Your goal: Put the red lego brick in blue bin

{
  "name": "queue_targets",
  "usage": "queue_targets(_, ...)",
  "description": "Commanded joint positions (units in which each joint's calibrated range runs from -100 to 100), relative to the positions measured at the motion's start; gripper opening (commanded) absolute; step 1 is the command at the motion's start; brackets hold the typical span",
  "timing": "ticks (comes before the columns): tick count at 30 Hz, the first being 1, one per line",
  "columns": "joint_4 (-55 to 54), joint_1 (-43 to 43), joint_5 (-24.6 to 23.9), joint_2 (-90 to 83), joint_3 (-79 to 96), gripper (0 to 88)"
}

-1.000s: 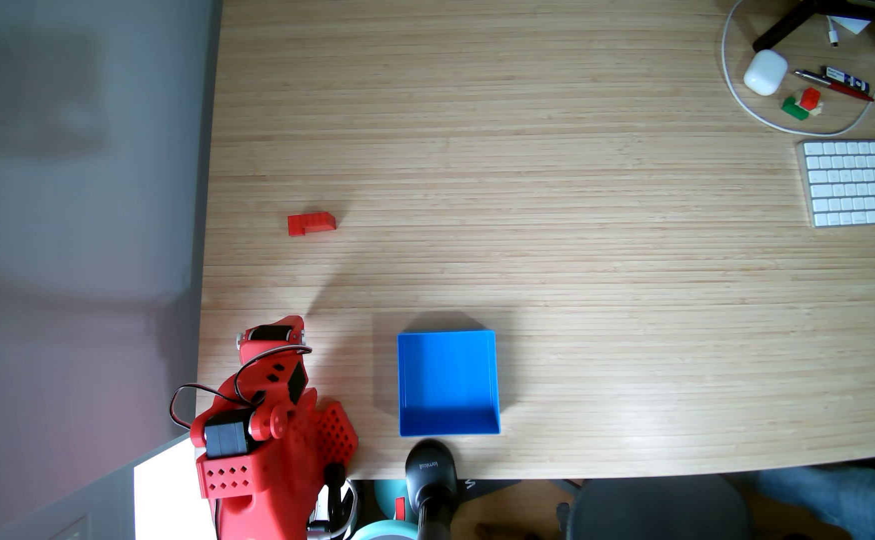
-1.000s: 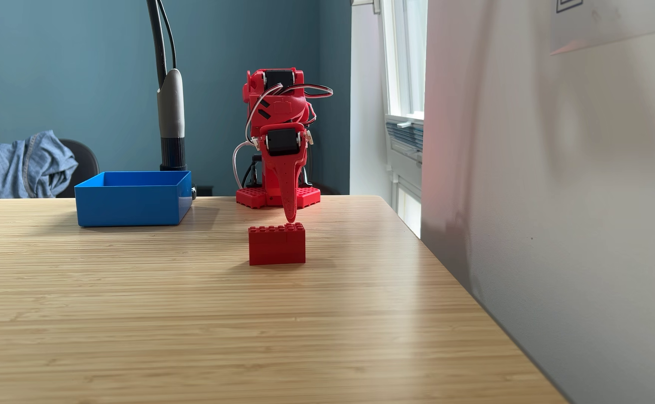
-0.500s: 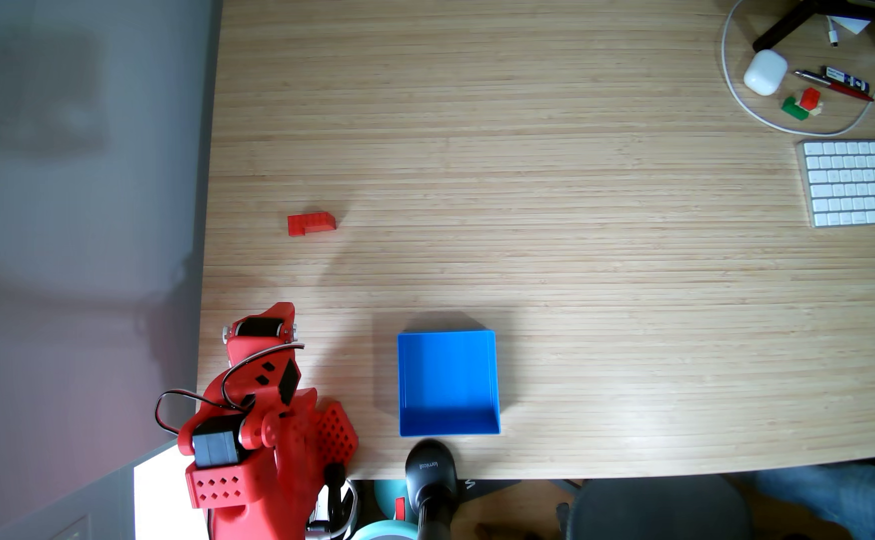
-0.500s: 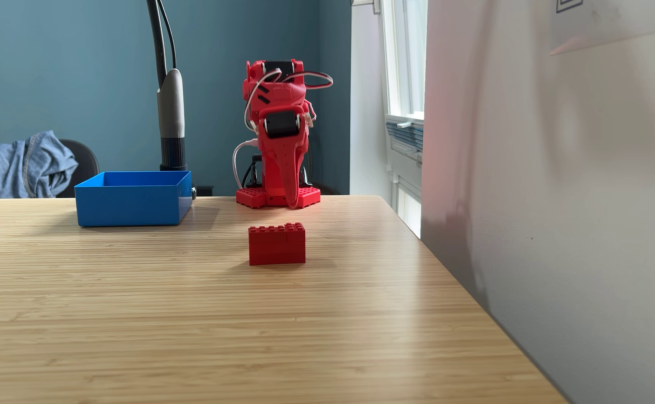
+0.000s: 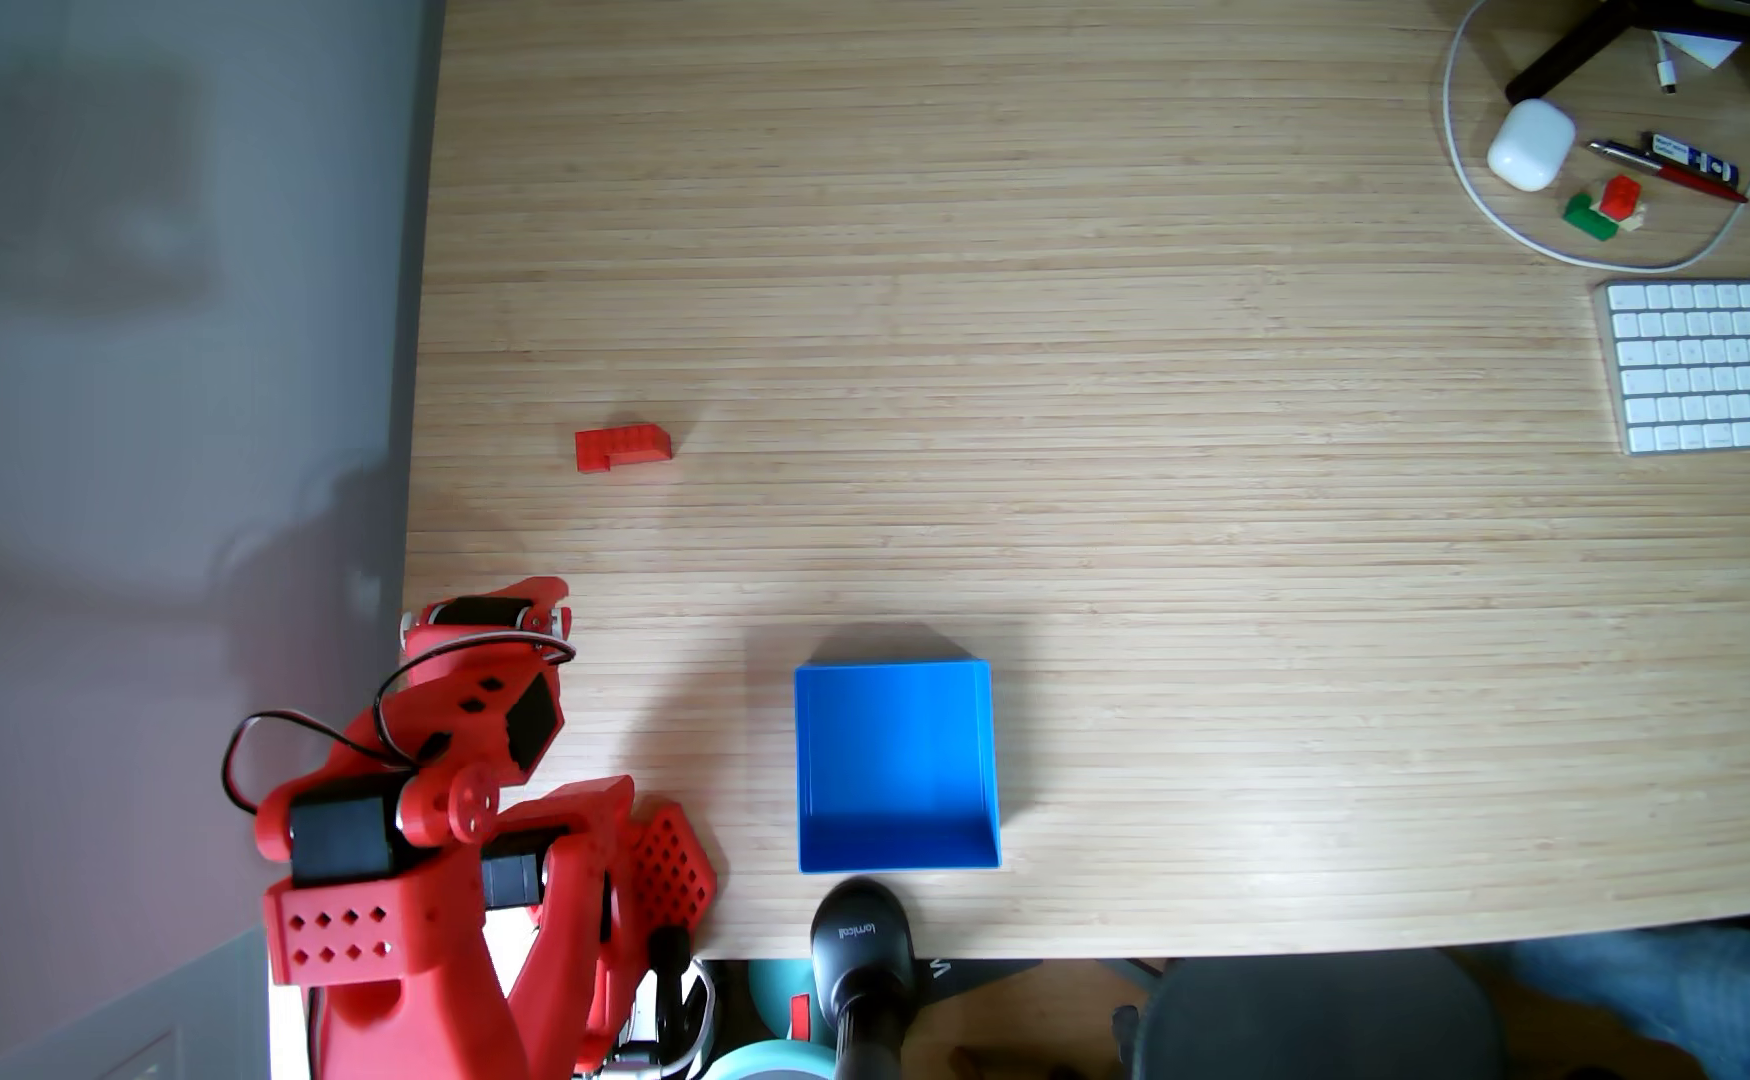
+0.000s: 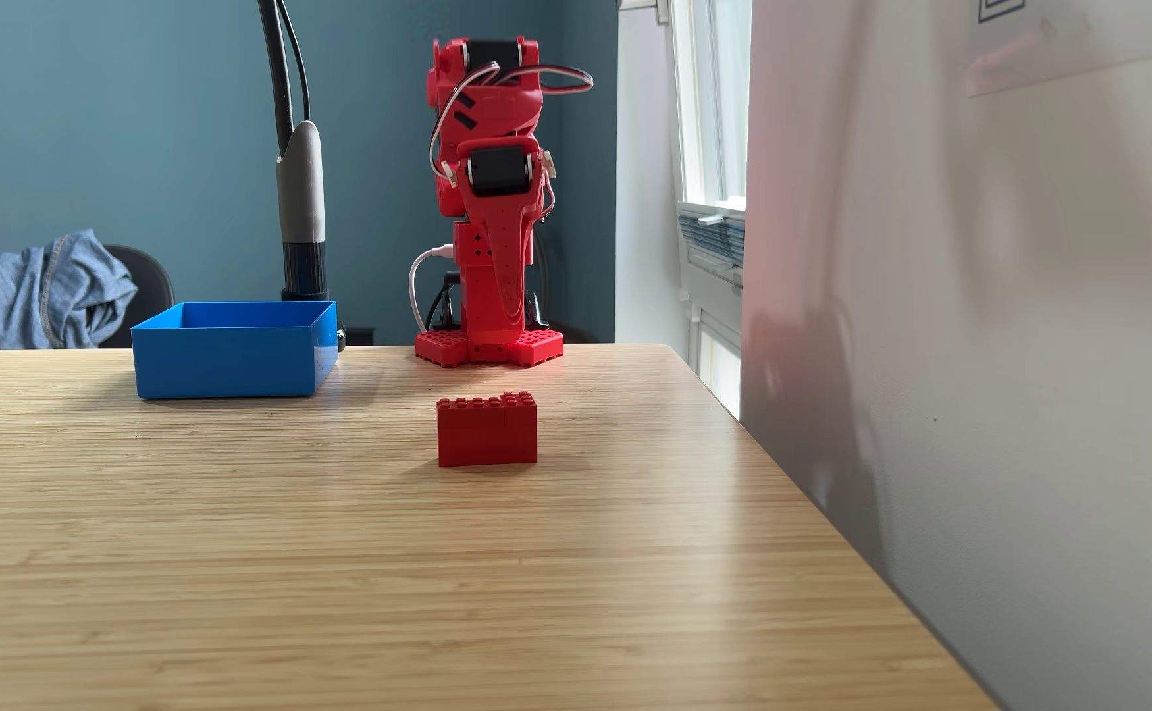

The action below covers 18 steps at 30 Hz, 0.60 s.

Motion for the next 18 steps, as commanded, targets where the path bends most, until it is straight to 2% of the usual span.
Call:
queue_targets(1,2.3,0.09,0.1,7.83,-12.96,24.7)
queue_targets(4,3.6,0.3,0.34,13.3,-19.31,30.4)
queue_targets(18,3.93,3.4,1.27,40.47,-42.45,28.4)
